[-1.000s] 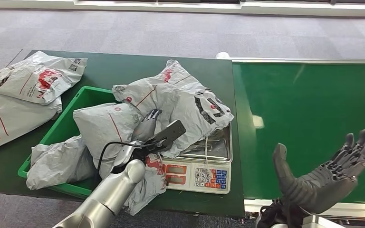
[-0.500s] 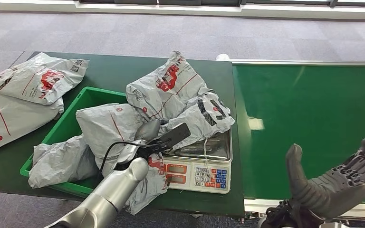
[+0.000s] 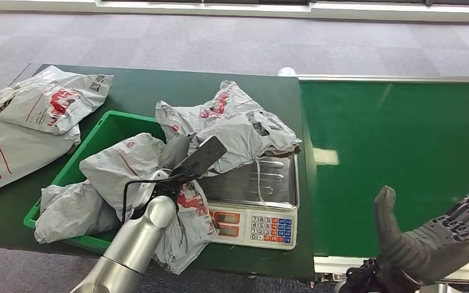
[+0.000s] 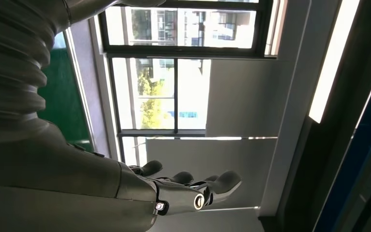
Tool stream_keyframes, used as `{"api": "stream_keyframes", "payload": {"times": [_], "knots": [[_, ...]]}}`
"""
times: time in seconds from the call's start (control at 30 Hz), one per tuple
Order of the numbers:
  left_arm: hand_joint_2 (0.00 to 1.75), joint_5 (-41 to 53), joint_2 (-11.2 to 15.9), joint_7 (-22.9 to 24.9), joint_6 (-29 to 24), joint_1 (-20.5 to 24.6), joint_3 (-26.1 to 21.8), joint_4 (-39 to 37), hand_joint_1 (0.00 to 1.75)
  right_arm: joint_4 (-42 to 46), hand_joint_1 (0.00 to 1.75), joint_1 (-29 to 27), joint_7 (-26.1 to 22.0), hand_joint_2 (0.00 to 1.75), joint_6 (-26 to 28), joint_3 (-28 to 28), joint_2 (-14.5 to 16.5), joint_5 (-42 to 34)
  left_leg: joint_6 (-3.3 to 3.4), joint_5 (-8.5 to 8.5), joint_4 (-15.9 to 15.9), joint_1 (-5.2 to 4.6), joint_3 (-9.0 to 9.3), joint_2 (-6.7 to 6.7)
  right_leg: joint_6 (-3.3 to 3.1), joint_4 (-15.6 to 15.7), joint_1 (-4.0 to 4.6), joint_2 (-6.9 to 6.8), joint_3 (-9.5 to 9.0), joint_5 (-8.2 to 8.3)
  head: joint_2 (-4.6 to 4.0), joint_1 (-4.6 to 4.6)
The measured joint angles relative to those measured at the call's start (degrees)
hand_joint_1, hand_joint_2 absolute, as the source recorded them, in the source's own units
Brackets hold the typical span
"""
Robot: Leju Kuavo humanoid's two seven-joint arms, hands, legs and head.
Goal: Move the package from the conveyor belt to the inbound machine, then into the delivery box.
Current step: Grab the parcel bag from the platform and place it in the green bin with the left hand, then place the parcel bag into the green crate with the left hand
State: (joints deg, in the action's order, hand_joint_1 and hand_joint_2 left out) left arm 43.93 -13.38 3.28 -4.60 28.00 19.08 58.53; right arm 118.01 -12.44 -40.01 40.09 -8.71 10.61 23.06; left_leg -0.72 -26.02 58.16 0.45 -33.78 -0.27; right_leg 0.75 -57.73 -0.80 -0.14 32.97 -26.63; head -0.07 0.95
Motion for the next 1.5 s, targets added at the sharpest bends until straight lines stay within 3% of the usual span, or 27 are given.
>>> {"api": "stream_keyframes", "payload": {"times": [0.2, 0.53, 0.67, 0.87, 1.5], "knots": [[1.75, -2.55, 0.98, -2.04, -1.33, -2.15, -0.71, 13.0, 1.75, 0.0, 0.0, -0.71, 0.01, 1.75, 0.0, 1.11, 0.2, 0.05, 0.0, 0.0, 0.0, 0.0, -0.19, -0.01, 0.0, 0.0, 0.0, -0.01, 0.18, 0.0, 0.0, 0.0], [1.75, -3.16, 2.27, -2.36, -2.31, -3.55, -0.9, 20.88, 1.75, 0.0, 0.0, -1.1, 0.01, 1.75, 0.0, 1.4, 0.34, -0.05, 0.0, 0.01, 0.0, 0.0, -0.19, 0.01, 0.0, 0.0, 0.0, 0.01, 0.21, 0.0, 0.0, -0.01], [1.75, -4.59, 4.44, -1.91, -6.11, -4.51, -1.85, 29.8, 1.75, 0.0, 0.0, -2.13, 0.02, 1.75, 0.0, 2.32, 0.34, -0.98, -0.01, 0.0, 0.0, 0.01, -0.24, 0.03, -0.01, -0.02, 0.02, 0.08, 0.27, 0.0, 0.0, 0.0], [1.75, -5.31, 7.78, -0.88, -6.37, -5.34, -3.99, 40.51, 1.75, 0.0, 0.0, -3.23, 0.01, 1.75, 0.0, 3.26, 0.34, -1.49, -0.01, 0.0, -0.01, 0.04, -0.28, 0.01, -0.03, -0.02, 0.05, 0.0, 0.29, -0.04, 0.0, 0.0], [1.75, -5.34, 9.92, -0.79, -6.38, -6.0, -4.86, 45.6, 1.75, 0.0, 0.0, -3.55, 0.01, 1.75, 0.0, 3.35, 0.34, -1.5, -0.01, 0.01, 0.0, 0.02, -0.26, 0.02, 0.0, -0.02, 0.02, 0.04, 0.29, -0.01, 0.0, 0.01]]}}
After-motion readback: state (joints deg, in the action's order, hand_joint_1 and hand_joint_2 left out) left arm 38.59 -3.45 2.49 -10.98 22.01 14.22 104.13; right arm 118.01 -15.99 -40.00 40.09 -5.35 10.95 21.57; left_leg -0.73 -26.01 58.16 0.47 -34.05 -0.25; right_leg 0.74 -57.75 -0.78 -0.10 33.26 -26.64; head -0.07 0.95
